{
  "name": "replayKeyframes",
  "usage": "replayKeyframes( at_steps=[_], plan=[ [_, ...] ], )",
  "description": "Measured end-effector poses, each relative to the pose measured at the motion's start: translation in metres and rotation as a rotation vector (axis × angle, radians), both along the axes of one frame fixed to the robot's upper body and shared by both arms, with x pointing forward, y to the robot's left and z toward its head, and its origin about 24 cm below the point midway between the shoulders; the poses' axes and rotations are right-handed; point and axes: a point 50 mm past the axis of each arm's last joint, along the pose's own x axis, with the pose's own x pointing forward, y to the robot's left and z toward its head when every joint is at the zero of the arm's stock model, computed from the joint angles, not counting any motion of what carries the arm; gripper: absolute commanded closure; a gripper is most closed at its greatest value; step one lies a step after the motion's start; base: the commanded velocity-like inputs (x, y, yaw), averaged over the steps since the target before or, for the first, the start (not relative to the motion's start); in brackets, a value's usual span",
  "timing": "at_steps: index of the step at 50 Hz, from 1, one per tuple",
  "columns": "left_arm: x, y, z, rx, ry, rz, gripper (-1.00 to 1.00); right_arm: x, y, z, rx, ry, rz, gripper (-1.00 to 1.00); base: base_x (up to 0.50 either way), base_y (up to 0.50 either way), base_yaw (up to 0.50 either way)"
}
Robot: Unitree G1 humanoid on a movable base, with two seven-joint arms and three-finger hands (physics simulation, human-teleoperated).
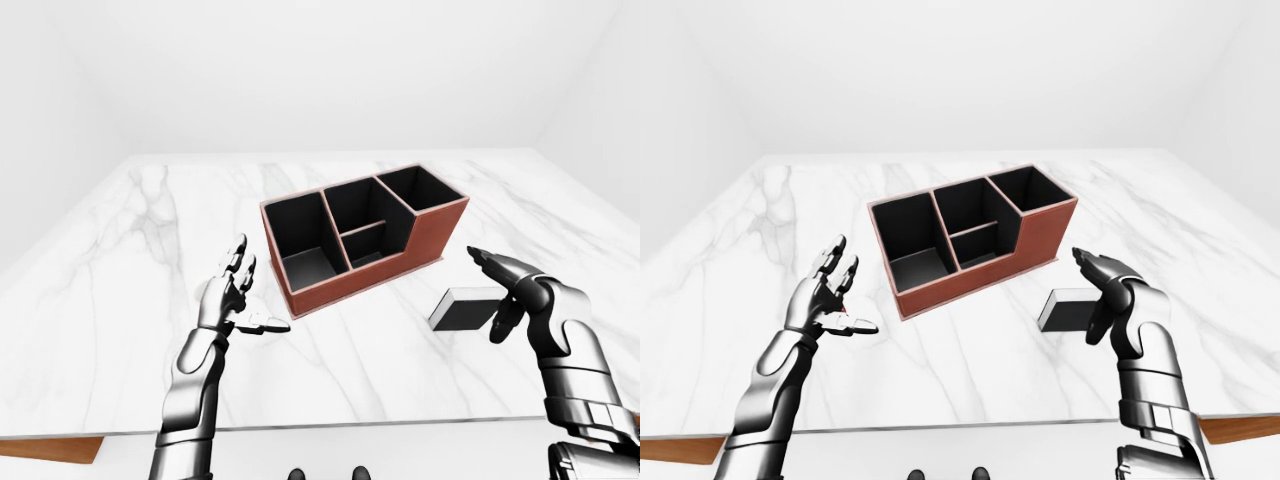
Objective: Pick up the book and place it in the left compartment of the caddy.
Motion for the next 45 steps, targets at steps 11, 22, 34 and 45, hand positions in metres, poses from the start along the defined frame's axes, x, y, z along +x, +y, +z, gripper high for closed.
replayKeyframes(
  at_steps=[11,22,34,45],
  plan=[
    [0.0,-0.001,-0.001,0.004,0.006,-0.002,-1.0,0.011,0.003,-0.014,0.03,0.08,0.003,-1.0,0.0,0.0,0.0],
    [0.001,-0.001,-0.003,0.006,0.014,-0.004,-1.0,0.022,0.008,-0.026,0.058,0.146,0.004,-1.0,0.0,0.0,0.0],
    [0.0,-0.002,-0.005,0.014,0.021,0.001,-1.0,0.031,0.008,-0.036,0.051,0.153,-0.019,-1.0,0.0,0.0,0.0],
    [0.0,-0.003,-0.006,0.025,0.027,0.008,-1.0,0.038,0.003,-0.036,-0.026,0.085,-0.048,1.0,0.0,0.0,0.0]
  ],
)
